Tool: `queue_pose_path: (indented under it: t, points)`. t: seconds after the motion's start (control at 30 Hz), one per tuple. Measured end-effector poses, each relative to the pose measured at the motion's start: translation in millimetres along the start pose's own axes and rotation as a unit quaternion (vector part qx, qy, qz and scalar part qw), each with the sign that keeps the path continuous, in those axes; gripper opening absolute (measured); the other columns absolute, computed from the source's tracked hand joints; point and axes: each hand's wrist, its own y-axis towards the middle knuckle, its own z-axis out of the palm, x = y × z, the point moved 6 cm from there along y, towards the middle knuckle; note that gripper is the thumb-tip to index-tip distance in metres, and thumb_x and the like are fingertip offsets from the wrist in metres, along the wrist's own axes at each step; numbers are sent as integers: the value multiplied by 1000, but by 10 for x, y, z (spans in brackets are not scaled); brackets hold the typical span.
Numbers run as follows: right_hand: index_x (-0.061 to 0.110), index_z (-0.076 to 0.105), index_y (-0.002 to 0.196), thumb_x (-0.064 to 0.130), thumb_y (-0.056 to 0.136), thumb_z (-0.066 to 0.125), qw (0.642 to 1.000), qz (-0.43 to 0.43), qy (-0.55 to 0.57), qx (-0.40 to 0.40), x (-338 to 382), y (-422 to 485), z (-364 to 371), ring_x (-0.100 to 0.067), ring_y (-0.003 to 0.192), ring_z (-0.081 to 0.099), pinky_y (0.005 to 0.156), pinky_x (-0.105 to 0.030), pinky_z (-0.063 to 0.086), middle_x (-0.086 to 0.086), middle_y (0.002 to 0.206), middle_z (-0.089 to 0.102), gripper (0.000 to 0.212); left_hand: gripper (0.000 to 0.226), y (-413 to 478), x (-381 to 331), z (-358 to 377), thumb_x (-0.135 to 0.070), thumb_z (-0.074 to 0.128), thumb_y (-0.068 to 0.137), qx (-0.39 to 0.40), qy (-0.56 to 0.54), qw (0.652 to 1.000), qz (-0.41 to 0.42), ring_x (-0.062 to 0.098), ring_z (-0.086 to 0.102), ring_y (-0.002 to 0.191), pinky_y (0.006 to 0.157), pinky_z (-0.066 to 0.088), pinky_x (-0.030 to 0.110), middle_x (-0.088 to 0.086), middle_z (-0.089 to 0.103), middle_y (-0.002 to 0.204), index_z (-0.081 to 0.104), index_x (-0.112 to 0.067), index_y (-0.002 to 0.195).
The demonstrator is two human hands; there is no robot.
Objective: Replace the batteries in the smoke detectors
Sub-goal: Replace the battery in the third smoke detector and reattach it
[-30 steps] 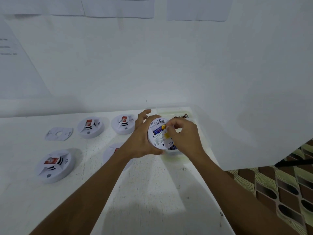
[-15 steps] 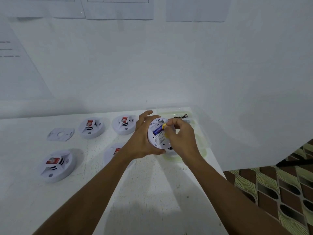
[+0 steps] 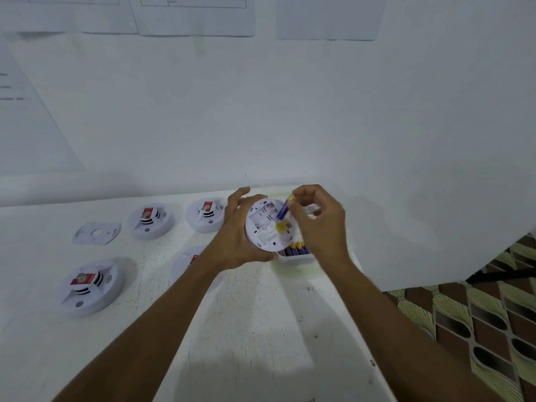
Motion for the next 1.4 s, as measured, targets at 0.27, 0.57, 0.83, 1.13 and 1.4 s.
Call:
queue_pose_path:
  t: [0.27,0.57,0.83,1.13,1.4]
  points:
    - [32,63,83,30,88,66,883,-24,-424,200,-526,276,-235,-8,91,54,82,-34,25,14,80,68,6,109,-21,131,-263,-56,86,37,-25,-6,999,-19,-4,14,139,105,20,2,1,19,148,30,-47,130]
    - [32,64,79,35,91,59,807,-37,-518,282,-731,265,-63,-7,82,54,72,-36,11,13,73,63,13,111,56,122,-195,-44,92,38,-6,18,1000,-12,-9,19,136,103,22,1,-4,15,151,35,-40,133]
    - [25,70,87,24,88,67,910,-49,-366,187,-558,887,-155,-7,69,57,84,-34,44,15,70,61,4,113,259,191,-284,-53,90,36,-8,25,1000,-13,-11,20,135,102,25,1,-2,16,150,36,-37,134]
    - [19,73,91,21,81,75,825,17,-460,328,-891,1344,455,-18,79,62,73,-28,49,0,93,68,11,109,402,306,-302,-62,84,35,-15,41,999,-21,10,27,138,111,32,26,-4,15,150,34,-42,130]
    - [21,75,96,25,78,81,811,43,-477,335,-1051,1338,664,-16,79,58,72,-26,44,2,91,67,19,107,460,463,-319,-63,86,37,-16,36,999,-15,12,26,139,111,33,26,-3,16,150,33,-50,129]
